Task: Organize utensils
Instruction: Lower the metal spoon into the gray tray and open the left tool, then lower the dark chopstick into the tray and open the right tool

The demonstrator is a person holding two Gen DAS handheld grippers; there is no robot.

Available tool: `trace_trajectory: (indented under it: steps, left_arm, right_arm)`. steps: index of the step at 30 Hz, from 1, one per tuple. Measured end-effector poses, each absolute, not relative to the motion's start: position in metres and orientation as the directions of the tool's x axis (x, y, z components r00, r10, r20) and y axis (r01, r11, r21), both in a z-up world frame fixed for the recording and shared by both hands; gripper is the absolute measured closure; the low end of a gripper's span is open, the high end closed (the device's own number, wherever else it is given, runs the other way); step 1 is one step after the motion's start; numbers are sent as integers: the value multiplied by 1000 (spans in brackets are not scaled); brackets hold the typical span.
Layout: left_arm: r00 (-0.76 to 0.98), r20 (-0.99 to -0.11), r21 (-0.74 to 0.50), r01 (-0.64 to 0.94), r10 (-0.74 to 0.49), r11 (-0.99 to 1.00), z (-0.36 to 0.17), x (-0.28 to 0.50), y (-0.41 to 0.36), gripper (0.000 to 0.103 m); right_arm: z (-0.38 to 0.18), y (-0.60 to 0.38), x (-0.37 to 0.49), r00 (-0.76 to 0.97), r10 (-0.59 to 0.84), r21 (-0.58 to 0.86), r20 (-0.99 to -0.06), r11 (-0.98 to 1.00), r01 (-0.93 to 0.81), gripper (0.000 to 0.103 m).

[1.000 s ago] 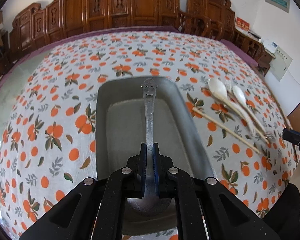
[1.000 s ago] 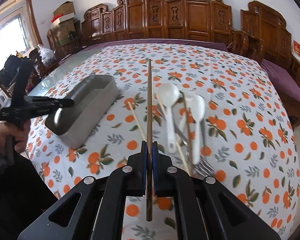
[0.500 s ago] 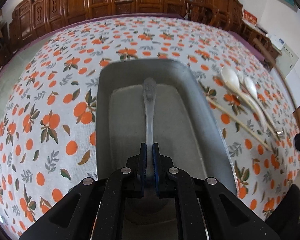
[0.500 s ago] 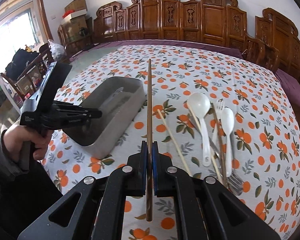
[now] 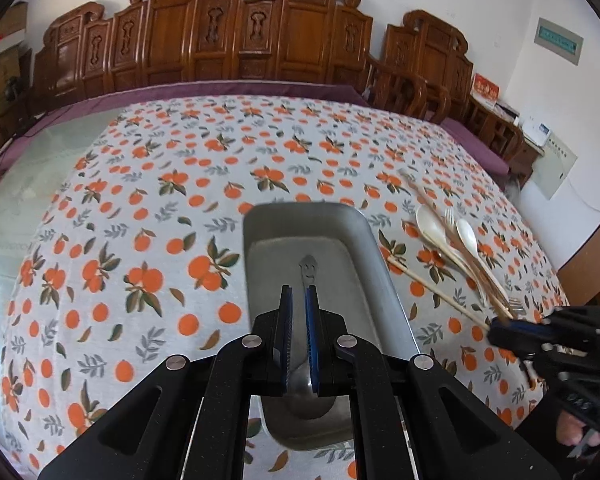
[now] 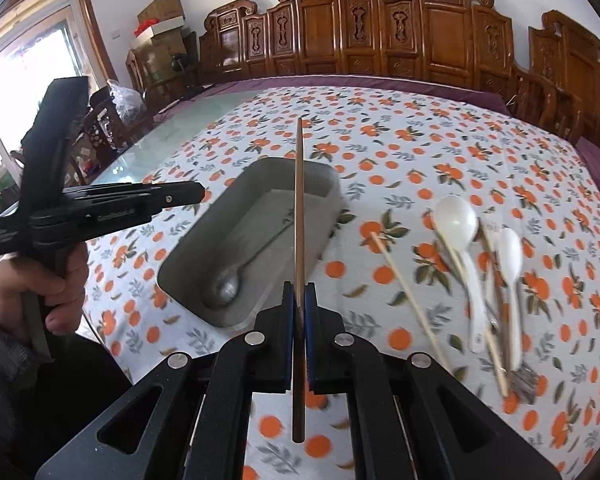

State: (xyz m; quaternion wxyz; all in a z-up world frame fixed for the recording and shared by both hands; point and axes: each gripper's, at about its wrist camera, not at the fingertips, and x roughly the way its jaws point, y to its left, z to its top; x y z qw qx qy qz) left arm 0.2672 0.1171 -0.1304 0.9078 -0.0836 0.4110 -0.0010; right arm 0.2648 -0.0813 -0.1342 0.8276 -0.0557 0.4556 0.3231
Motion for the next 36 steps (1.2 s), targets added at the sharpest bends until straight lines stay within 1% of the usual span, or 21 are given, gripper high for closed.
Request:
trace_trajectory:
  steps: [11, 24, 26, 27, 31, 36]
  left_arm:
    - [700, -712, -166, -87, -58, 982, -116, 258, 134, 98]
    - [705, -706, -185, -108, -56, 977, -115, 258, 140, 98]
    - [706, -707, -184, -108, -55, 977, -115, 258, 140, 98]
    - [706, -706, -184, -107, -56, 977, -115, 258, 140, 98]
    - [706, -706, -183, -106, -56, 977, -115, 258, 139, 98]
    - [711, -700, -175, -85, -63, 981, -116, 261, 130, 98]
  right_arm:
    - [-160, -31, 293, 317, 513, 294, -798, 790, -538, 97]
    - [-193, -2, 306, 273, 481, 304, -833, 811, -500, 97]
    - [-194, -1, 308, 271, 480, 304, -835, 811, -500, 97]
    - [-195, 0, 309, 267, 482, 306, -835, 809, -502, 94]
    - [-191, -2, 309, 275, 505, 317, -818, 795, -516, 93]
    - [-173, -25, 304, 334, 515, 292, -790, 794, -533, 93]
